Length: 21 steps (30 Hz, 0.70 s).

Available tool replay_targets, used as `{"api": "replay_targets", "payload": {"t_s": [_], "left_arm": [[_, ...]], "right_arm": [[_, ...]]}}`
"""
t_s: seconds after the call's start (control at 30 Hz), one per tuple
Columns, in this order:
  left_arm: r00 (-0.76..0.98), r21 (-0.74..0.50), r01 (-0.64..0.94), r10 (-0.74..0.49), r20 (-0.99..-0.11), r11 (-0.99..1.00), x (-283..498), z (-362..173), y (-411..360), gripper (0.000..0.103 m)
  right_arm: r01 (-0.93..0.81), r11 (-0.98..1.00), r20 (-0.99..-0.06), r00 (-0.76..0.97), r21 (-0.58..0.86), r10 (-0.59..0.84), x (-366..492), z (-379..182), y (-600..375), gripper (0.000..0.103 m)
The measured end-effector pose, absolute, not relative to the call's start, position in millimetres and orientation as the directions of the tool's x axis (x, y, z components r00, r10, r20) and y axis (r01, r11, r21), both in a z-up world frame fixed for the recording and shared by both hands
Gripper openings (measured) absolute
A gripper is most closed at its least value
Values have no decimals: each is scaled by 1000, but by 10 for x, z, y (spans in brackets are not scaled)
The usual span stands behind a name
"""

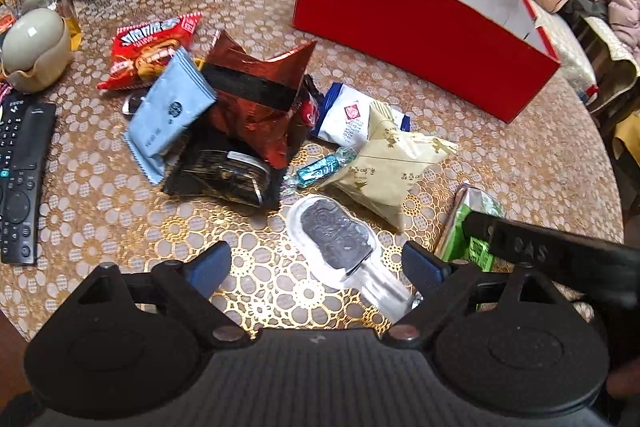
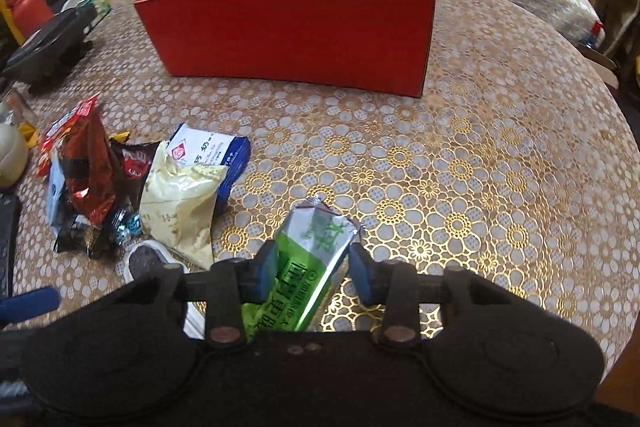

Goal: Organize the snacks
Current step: 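Grasp the green bar packet with the right gripper while the left gripper grasps the chocolate candy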

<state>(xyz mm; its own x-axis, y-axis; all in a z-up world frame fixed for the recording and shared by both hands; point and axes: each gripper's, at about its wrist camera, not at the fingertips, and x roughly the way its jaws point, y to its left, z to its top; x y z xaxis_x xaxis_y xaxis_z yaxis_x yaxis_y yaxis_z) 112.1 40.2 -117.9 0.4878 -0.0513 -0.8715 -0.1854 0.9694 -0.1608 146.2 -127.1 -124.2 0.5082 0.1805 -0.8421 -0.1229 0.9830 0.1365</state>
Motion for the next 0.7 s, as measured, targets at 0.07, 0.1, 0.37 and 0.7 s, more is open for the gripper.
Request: {"api": "replay_targets", "payload": {"t_s": [0.07,0.1,0.37,0.7], "left_arm": [[475,-161,-209,-43,-879,965,1183,-1210,378,90],[466,-166,-221,-45,-883,961,1212,-1230,377,89],[398,-134,-298,-5,-917,945,1383,-1352,342,75],[405,-107,-324,36,-914,940,1424,-1369,331,69]], "right_arm": [[-136,981,-850,491,139,189,1478,-1244,-1266,38],[-140,981,-854,485,136,187,1492,-1240,-1258,38],[-92,986,-878,450,139,166,1577,-1242,-1240,39],[-31,987,-887,436,158,156,1681,-1305,-1256,50]]}}
